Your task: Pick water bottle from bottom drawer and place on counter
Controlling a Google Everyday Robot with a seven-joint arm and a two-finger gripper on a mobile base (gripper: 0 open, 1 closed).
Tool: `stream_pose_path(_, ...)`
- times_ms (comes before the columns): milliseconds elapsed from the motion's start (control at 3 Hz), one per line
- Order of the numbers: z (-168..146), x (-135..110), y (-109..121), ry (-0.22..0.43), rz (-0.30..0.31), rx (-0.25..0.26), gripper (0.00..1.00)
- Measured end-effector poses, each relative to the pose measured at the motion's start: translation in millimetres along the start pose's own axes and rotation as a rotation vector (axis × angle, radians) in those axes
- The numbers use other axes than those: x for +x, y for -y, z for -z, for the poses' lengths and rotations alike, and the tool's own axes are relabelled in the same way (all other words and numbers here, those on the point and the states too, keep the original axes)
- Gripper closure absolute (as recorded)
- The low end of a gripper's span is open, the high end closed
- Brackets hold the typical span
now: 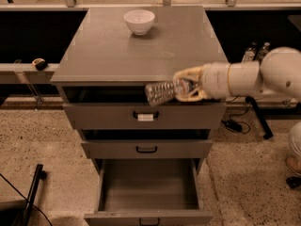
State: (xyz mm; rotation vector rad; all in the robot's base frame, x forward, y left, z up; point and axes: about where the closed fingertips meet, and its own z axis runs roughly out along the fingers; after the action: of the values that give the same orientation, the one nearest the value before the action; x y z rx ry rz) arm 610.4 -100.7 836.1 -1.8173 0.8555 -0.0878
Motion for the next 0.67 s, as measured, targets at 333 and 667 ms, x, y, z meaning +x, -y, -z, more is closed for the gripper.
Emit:
stream_pose_path(333,14.5,11.4,52.0,-0.075,0.006,0.049,1.00)
stream_pose_path(667,10.8,43.2,96.2,-0.178,-0.029,0.075,1.00)
